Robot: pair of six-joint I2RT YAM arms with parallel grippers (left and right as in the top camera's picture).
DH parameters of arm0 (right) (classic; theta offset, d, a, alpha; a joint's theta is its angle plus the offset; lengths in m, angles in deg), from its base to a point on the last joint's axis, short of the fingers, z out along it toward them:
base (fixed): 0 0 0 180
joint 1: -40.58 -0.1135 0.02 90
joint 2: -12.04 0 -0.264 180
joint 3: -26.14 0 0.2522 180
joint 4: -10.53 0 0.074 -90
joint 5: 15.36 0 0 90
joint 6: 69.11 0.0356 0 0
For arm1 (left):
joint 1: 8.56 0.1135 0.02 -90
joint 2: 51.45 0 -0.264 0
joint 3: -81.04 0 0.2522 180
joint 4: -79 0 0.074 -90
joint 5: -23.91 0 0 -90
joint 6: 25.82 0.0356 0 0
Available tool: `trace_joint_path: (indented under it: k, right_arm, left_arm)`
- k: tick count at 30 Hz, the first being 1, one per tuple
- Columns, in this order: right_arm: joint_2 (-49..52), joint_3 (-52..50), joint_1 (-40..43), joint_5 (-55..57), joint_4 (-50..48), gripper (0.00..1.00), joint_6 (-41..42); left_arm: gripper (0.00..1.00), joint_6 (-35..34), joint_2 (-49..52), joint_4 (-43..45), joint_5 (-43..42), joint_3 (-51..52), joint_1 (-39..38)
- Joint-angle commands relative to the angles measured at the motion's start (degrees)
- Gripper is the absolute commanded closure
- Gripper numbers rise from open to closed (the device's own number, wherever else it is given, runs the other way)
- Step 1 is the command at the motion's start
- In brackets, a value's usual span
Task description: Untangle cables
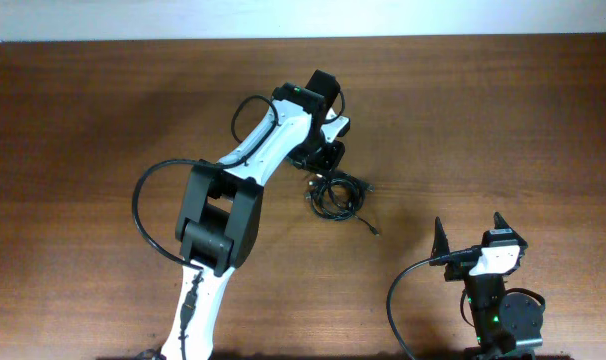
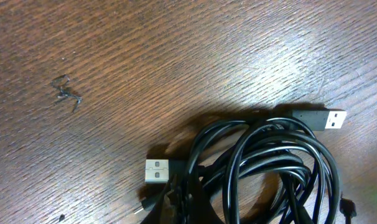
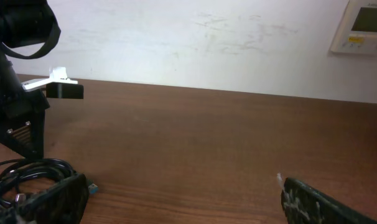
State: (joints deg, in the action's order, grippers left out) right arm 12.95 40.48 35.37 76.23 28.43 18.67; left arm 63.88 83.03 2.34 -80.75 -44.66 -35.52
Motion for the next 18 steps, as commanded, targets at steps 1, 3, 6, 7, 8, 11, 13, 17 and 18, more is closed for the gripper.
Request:
trace_joint_path:
  k: [1,3,6,7,8,11,13,17,18]
  right_arm:
    - [-0.4,-0.3,0.5,-0.1,0.4,0.01,-0.4]
    - [-0.4,-0.3,0.5,-0.1,0.4,0.02,-0.4]
    - [-0.4,-0.3,0.5,-0.1,0.4,0.01,-0.4]
    - [-0.4,-0.3,0.5,0.6,0.4,0.01,-0.4]
    - [-0.4,-0.3,0.4,0.5,0.4,0.01,-0.4]
    - [-0.4,-0.2,0.4,-7.6,-1.3,0.01,-0.3]
    - [-0.4,1.2,0.4,-15.5,-4.6,0.02,0.4]
    - [4.0,15.9,0.4,-15.5,7.3,0.02,5.2]
    - [7.8,22.0,0.4,-15.5,11.9,0.02,5.2]
  left_arm:
    - [1.00,-0.1,-0.3,-0.1,-1.1,0.5,0.0]
    - [1.00,-0.1,-0.3,-0.9,-1.1,0.5,0.0]
    - [1.00,0.5,-0.3,-2.5,-1.1,0.5,0.0]
    - [1.00,5.7,-0.3,-2.5,-4.9,0.5,0.0]
    - [1.00,11.3,-0.3,-2.5,-10.6,0.5,0.0]
    - [1.00,20.0,-0.3,-2.3,-20.0,-0.1,0.3]
    - [1.00,23.2,-0.5,-3.3,-20.4,-1.9,0.2]
    - [1.00,30.0,-0.5,-7.3,-25.0,-6.3,0.1]
    - [1.00,29.5,-0.5,-7.3,-25.0,-6.4,0.1]
